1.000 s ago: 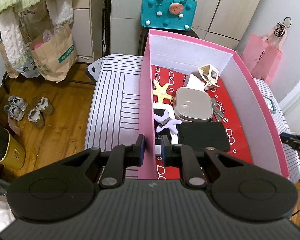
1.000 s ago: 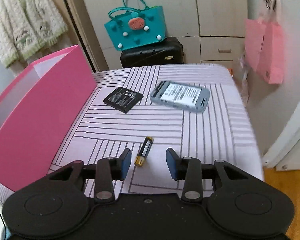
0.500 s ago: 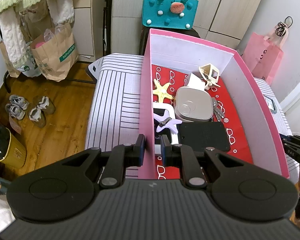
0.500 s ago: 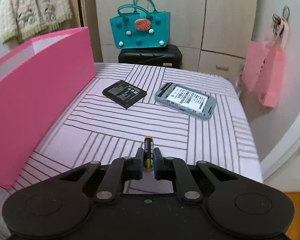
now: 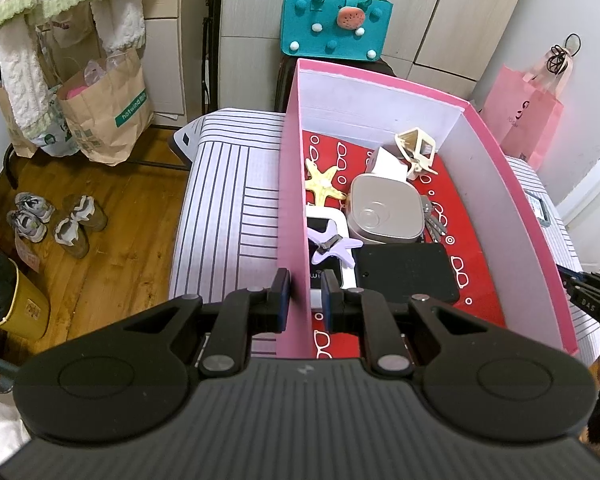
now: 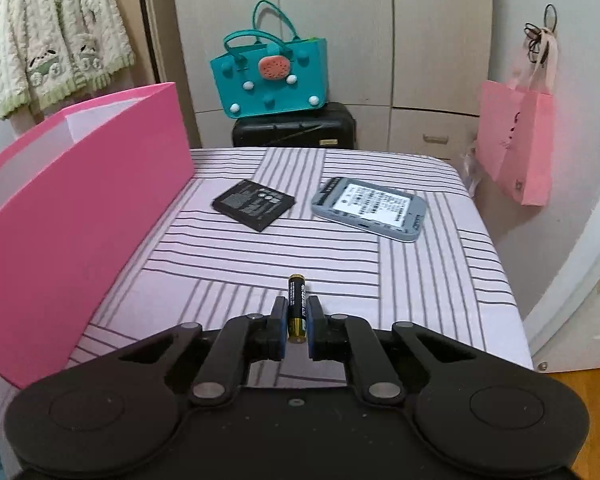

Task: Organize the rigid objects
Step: 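Carry the AA battery into the box and release it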

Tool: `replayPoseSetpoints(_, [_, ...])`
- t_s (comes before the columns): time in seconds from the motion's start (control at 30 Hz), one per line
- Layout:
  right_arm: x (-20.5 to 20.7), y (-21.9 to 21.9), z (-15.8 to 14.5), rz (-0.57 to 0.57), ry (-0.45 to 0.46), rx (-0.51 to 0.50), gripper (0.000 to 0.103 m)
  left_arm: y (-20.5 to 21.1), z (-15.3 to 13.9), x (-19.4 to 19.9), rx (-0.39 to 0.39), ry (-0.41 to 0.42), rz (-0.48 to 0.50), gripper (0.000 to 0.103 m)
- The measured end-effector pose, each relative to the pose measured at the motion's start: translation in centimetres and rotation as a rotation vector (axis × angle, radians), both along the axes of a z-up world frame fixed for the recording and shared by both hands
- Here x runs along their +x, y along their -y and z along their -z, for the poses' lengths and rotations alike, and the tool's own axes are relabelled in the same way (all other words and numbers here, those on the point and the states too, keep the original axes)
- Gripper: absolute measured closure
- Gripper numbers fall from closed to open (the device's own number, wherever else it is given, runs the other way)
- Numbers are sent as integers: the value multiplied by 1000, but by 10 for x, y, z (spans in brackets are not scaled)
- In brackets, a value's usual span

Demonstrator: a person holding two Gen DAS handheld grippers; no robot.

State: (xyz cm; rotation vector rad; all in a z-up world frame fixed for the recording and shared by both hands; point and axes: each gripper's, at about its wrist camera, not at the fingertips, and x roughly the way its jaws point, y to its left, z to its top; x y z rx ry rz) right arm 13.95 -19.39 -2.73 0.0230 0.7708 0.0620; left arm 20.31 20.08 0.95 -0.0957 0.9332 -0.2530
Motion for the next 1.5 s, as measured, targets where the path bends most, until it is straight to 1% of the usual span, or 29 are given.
replayPoseSetpoints(0.07, [-2,-6,-13,-29,13,-14,92,-1,0,0,-5,-4,2,89])
replayPoseSetpoints(0.23, [-9,-16,-57,-147,43,53,92,-1,-2,0,9,-4,29,89])
replayPoseSetpoints(0.37, [-13,-30,-84,-291,49,192,92,-2,-2,0,7,-8,38,89])
replayPoseSetpoints(0.47, [-8,-49,-98,-400,32,245,92,-2,-3,0,8,-8,43,89])
replayPoseSetpoints(0.53, [0,-63,-104,-458,10,248,92,-2,-3,0,10,-6,46,89])
replayPoseSetpoints(0.67, [13,-93,-103,-536,0,178,92,-2,-2,-2,11,3,46,89])
replayPoseSetpoints(0.77, [24,-102,-96,-535,-23,189,92,-1,-2,-3,12,11,43,89])
replayPoseSetpoints(0.9, [32,-113,-89,-531,-30,154,92,-1,-2,-3,10,9,43,89])
replayPoseSetpoints(1.0, [36,-115,-85,-501,-43,134,91,-1,-2,-4,13,9,44,89])
replayPoseSetpoints(1.07, [38,-114,-85,-484,-56,163,91,-1,-3,-3,14,9,46,89])
replayPoseSetpoints(1.1, [40,-112,-86,-475,-61,191,87,-1,-3,-3,14,9,46,89])
replayPoseSetpoints(1.13, [41,-108,-88,-480,-72,220,85,-1,-3,-3,14,9,46,89])
replayPoseSetpoints(1.17, [42,-101,-92,-479,-75,261,85,-1,-3,-3,15,10,46,89])
replayPoseSetpoints(1.23, [41,-83,-100,-452,-43,325,84,-1,-3,-4,16,10,46,89])
replayPoseSetpoints(1.3, [37,-62,-110,-422,-5,361,83,0,-4,-5,27,12,52,89])
replayPoseSetpoints(1.37, [31,-40,-118,-368,33,351,79,2,-5,-5,42,14,62,89])
replayPoseSetpoints(1.43, [25,-21,-123,-300,65,299,73,4,-6,-5,62,14,71,89])
replayPoseSetpoints(1.5, [21,-5,-123,-242,74,250,72,7,-7,-5,81,15,79,89])
